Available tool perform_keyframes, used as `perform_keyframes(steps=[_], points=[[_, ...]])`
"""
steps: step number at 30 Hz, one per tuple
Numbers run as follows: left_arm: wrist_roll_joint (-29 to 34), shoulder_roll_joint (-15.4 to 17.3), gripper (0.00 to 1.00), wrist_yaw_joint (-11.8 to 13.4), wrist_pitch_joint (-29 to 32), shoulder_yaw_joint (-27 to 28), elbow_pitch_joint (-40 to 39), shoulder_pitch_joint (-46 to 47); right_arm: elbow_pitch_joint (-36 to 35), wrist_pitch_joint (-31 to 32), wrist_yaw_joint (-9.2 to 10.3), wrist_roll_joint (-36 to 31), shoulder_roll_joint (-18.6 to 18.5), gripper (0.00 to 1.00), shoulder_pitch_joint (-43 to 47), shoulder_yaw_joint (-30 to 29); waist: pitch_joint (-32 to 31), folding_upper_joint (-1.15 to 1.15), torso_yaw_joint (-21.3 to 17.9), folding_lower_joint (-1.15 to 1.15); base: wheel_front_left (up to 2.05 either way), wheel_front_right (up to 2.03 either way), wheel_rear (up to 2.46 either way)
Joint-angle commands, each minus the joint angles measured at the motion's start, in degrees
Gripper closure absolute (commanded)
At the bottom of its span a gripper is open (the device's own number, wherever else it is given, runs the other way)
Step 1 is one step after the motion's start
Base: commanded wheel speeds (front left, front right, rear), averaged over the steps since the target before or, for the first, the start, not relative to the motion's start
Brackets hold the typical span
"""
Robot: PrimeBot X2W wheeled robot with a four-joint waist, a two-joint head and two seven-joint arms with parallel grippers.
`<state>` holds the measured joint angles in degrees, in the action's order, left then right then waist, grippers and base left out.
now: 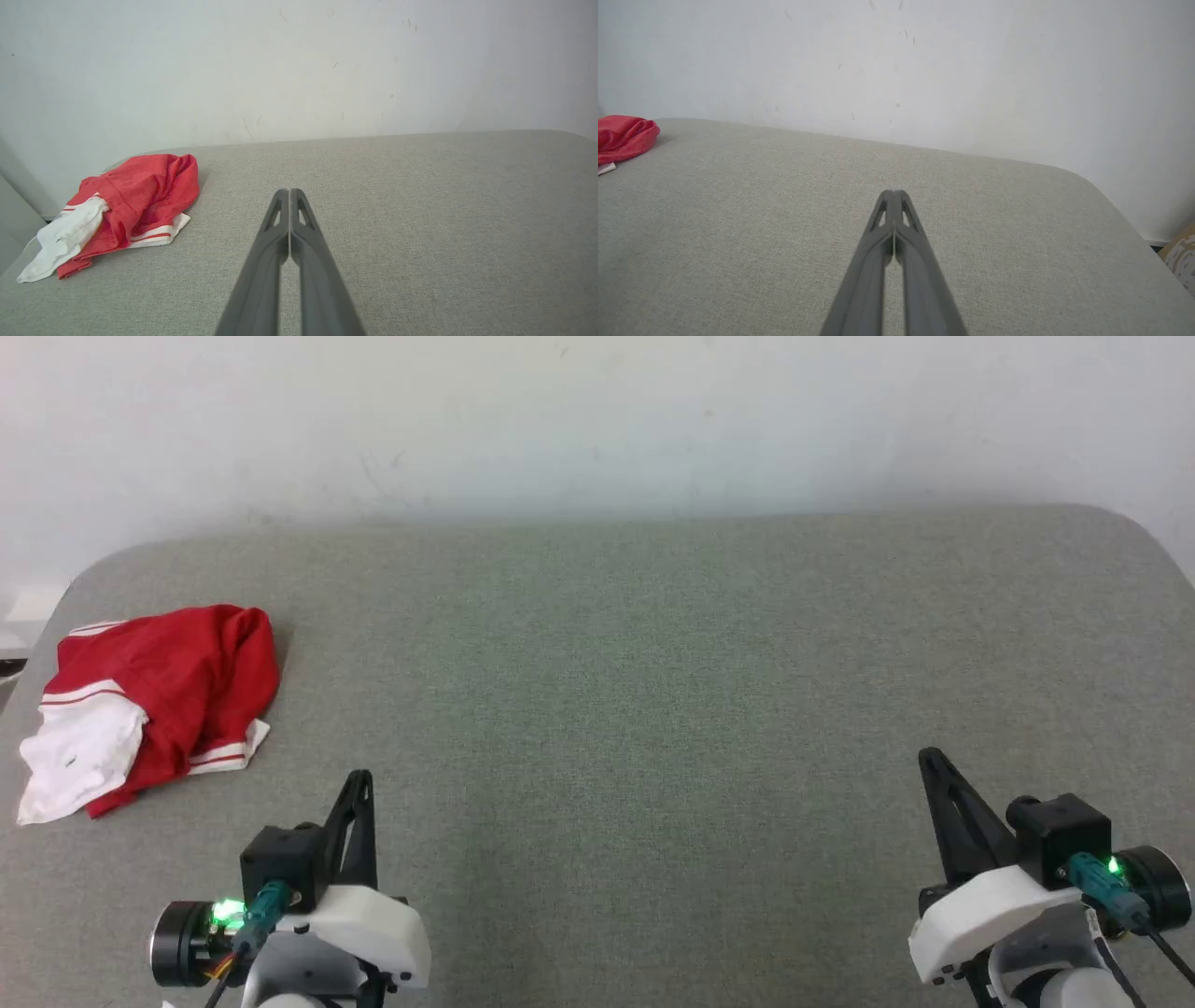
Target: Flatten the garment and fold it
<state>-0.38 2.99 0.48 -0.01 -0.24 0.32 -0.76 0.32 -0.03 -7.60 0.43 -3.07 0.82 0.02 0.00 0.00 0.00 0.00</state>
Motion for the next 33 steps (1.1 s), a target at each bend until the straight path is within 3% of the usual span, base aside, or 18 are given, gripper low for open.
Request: perform_keyframes(steps=[1,3,4,33], points=[[0.38,-0.12,1.0,-0.48,0.01,0.24,-0.32,0.76,-0.32,0.03,0.11,-0.43,0.19,1.0,-0.82,-0.02,0.0,0.0,0.0,0.0,0.0,0.0,0.0],[0.38,-0.12,1.0,-0.48,0.01,0.24,-0.32,0.76,-0.32,0.03,0.11,-0.43,0.19,1.0,-0.82,-0.02,0.0,0.0,0.0,0.0,0.0,0.0,0.0],[-0.02,0.0,0.0,0.01,-0.02,-0.03,0.02,-0.01,0.02,-0.01,0.0,0.04,-0.01,0.0,0.02,-0.01,0.0,0.0,0.0,0.0,0.0,0.0,0.0],[-1.6,-0.01,0.0,0.32,-3.01,-1.82,1.64,0.15,0.84,-3.0,0.01,1.49,0.0,0.0,0.3,-1.9,0.29,0.0,0.18,0.0,0.0,0.0,0.0]])
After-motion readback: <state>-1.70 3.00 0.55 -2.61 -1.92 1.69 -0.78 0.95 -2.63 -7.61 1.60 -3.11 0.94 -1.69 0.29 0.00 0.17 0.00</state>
